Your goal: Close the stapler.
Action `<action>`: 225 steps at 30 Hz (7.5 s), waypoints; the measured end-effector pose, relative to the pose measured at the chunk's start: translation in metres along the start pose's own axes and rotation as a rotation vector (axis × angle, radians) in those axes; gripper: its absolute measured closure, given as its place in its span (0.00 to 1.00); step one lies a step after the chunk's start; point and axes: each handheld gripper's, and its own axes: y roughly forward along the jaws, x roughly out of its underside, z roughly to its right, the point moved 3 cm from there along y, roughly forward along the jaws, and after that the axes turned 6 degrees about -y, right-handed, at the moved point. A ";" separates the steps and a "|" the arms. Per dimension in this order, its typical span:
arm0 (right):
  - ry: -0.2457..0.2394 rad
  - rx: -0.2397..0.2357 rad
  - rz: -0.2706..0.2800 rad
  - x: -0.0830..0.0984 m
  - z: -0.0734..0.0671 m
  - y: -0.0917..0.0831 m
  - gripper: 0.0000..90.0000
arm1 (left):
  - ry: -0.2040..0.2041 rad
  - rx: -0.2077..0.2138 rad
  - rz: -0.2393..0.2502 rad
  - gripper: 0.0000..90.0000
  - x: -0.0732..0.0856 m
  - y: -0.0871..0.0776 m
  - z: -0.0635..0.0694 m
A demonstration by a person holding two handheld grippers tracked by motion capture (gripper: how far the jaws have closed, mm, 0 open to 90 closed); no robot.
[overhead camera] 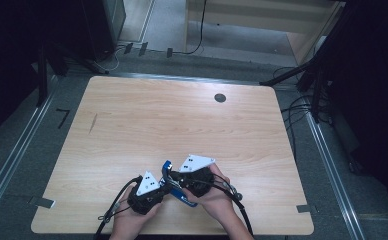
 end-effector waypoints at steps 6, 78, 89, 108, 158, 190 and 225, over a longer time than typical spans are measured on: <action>0.010 0.003 0.001 0.000 -0.001 0.000 1.00 | 0.006 0.004 -0.001 1.00 0.000 0.000 0.000; -0.014 0.021 0.064 -0.062 0.004 -0.008 1.00 | 0.011 0.007 0.001 1.00 0.001 0.000 0.001; -0.008 0.026 0.077 -0.052 0.004 -0.017 1.00 | 0.012 0.006 0.000 1.00 0.001 -0.001 0.001; 0.024 0.049 0.079 -0.017 0.006 -0.034 1.00 | 0.012 0.007 -0.001 1.00 0.001 -0.001 0.001; 0.094 0.030 0.039 0.053 -0.003 -0.046 1.00 | 0.019 0.019 -0.009 1.00 0.003 -0.002 0.001; 0.123 0.043 0.058 0.057 -0.009 -0.046 1.00 | 0.023 0.022 -0.024 1.00 0.003 -0.002 0.001; 0.177 0.072 0.076 0.077 -0.040 -0.040 1.00 | -0.084 -0.110 0.162 0.37 0.020 -0.057 -0.053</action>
